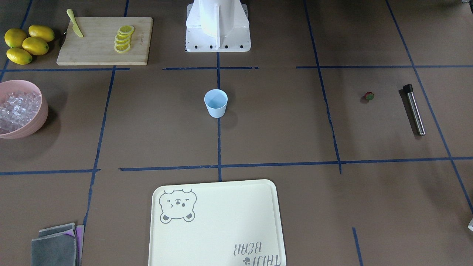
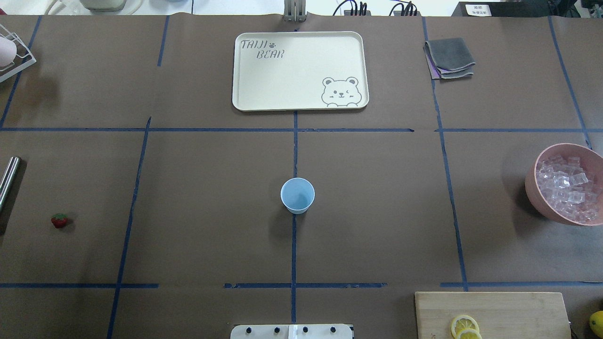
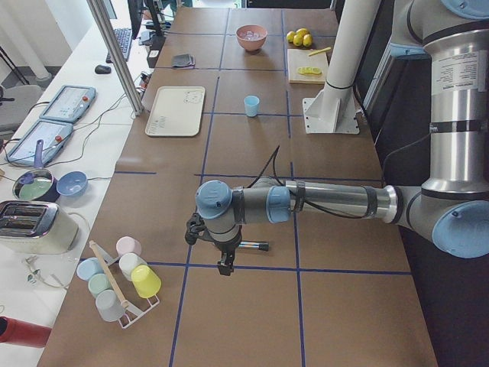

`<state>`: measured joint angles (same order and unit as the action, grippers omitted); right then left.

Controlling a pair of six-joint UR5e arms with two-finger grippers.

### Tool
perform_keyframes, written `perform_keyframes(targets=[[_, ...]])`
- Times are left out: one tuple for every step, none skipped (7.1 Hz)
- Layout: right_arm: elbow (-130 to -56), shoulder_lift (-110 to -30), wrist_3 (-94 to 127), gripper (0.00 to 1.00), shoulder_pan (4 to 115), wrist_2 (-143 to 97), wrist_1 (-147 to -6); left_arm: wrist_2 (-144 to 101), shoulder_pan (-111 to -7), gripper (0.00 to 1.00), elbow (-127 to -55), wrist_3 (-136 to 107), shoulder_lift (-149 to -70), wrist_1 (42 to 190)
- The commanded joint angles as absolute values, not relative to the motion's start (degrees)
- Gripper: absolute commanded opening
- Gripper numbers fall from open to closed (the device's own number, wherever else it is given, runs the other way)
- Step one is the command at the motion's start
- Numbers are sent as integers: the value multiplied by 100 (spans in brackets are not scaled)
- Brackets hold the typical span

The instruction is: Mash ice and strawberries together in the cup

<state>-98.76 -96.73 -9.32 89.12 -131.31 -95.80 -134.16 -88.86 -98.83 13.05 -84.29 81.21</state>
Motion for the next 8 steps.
perform_keyframes(targets=[[-9879, -9677, -932, 100, 8912, -13131, -9580, -13403, -8886, 100, -9879, 1309, -8420, 8121], [-9888, -9677, -923, 100, 8912, -13140, -9580, -13412, -8877, 100, -9879, 1310, -8446, 8121], [-9966, -9659, -905, 100, 8912, -13148, -9580, -13412, -8877, 100, -9888, 1310, -8429, 8112], [-10167, -9650, -749, 100, 8895, -13166, -9571, -13412, -8877, 100, -9888, 1310, -8429, 8112], [-10482, -9650, -547, 100, 8886, -13297, -9580, -13412, -8877, 100, -9888, 1310, -8429, 8112], [-10738, -9668, -153, 100, 8729, -13541, -9563, -13412, -8877, 100, -9879, 1310, -8429, 8121], [-11027, -9677, 338, 100, 8440, -13544, -9563, -13412, -8877, 100, -9879, 1310, -8429, 8112], [-11352, -9685, 1091, 100, 8002, -13509, -9554, -13412, -8877, 100, -9879, 1310, -8429, 8112]])
